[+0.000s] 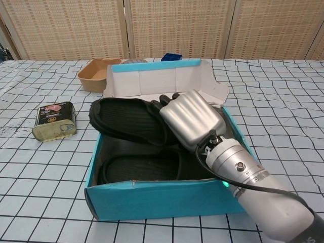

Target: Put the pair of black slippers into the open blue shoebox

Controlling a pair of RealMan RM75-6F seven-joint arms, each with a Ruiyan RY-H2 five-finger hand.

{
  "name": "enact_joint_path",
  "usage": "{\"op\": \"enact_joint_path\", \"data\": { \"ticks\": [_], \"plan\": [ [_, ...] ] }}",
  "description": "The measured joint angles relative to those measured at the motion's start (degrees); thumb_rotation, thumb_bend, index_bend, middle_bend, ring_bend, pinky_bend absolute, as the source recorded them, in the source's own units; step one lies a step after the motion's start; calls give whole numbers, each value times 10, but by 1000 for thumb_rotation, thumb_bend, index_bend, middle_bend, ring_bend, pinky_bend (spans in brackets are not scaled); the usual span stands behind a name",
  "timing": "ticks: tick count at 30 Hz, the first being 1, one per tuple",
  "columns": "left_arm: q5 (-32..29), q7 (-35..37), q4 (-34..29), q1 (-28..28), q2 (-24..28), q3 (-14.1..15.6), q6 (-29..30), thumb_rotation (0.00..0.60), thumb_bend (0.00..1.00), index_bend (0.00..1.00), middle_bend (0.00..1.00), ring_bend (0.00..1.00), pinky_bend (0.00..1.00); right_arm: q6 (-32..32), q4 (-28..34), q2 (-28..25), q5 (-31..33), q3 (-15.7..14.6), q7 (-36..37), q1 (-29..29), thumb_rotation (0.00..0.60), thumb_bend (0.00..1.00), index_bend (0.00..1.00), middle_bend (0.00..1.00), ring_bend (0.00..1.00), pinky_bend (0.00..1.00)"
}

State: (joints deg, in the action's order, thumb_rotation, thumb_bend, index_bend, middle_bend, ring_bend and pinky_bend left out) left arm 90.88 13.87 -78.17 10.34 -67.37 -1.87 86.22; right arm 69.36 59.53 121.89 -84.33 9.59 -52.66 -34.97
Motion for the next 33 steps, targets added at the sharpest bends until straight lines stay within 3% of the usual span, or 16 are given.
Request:
{"op": "enact_joint_path", "data": {
  "ticks": [12,19,26,33],
  "plan": [
    [-3,1,0,0,0,-1,-2,600,421,332,308,306,444,-23,84,-32,57,7,-63,13,600,62,505,658,592,656],
    [-2,2,1,0,0,-1,-1,600,421,332,308,306,443,-42,156,-50,127,19,-113,20,600,62,399,500,429,516],
    [-4,1,0,1,0,-2,-3,600,421,332,310,306,443,-56,270,-94,182,24,-131,21,600,62,319,377,267,364],
    [-3,-2,0,0,-1,-1,-2,600,420,332,310,306,443,-45,344,-132,226,20,-163,13,600,62,185,275,142,349]
  ]
}}
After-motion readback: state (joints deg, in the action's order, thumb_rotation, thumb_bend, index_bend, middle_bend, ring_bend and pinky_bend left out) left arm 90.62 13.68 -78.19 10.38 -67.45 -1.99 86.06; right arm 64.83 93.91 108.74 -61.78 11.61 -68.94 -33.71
